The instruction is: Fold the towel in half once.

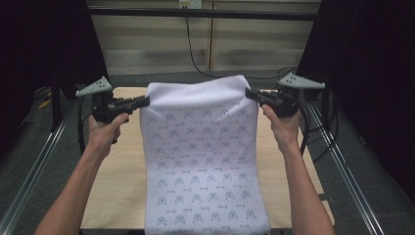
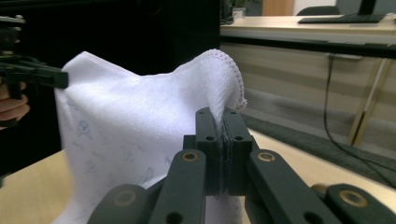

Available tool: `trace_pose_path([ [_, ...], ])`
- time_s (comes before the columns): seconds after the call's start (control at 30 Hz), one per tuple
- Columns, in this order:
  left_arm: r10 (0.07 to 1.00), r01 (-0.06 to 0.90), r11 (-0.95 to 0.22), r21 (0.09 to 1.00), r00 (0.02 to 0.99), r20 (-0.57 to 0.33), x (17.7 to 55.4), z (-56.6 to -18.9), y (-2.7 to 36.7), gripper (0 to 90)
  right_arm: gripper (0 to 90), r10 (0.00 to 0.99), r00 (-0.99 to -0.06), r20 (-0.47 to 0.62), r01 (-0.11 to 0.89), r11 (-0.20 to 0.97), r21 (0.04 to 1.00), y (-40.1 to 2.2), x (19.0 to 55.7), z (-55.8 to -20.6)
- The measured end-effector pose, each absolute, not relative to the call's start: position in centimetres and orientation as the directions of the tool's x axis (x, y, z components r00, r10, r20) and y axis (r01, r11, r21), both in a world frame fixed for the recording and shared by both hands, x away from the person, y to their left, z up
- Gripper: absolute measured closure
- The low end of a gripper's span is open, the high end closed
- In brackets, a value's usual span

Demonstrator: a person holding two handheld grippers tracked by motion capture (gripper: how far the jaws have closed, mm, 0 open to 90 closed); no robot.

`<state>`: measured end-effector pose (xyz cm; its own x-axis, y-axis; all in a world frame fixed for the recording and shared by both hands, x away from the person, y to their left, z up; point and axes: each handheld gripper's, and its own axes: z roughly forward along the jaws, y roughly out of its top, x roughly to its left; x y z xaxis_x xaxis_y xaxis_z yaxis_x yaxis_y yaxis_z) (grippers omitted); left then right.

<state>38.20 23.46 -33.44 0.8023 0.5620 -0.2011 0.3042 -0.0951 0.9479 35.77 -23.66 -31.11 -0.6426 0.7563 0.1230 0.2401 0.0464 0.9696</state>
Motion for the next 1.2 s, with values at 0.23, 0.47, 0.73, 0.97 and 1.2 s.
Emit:
trace_pose_path([
  [0.23,0.511,0.334,-0.076,0.939,0.822,-0.251,33.0,-37.4,23.8,86.1,87.9,0.721,-0.684,0.111,0.242,0.081,0.967,-24.1,30.0,-35.1],
  [0.47,0.482,0.407,-0.136,0.903,0.823,-0.299,28.0,-41.2,24.1,86.1,87.9,0.687,-0.716,0.123,0.304,0.148,0.941,-24.4,23.5,-38.2],
  [0.73,0.437,0.496,-0.257,0.829,0.825,-0.358,25.0,-45.5,23.9,86.1,87.9,0.682,-0.699,0.215,0.465,0.205,0.861,-24.5,18.9,-44.2],
  [0.97,0.438,0.559,-0.373,0.741,0.810,-0.391,23.3,-49.2,23.1,86.1,87.9,0.686,-0.676,0.269,0.570,0.255,0.781,-24.2,17.6,-47.8],
  [1.2,0.489,0.593,-0.397,0.701,0.783,-0.385,24.2,-50.6,22.5,86.0,88.0,0.703,-0.669,0.242,0.625,0.355,0.695,-22.8,18.8,-50.0],
])
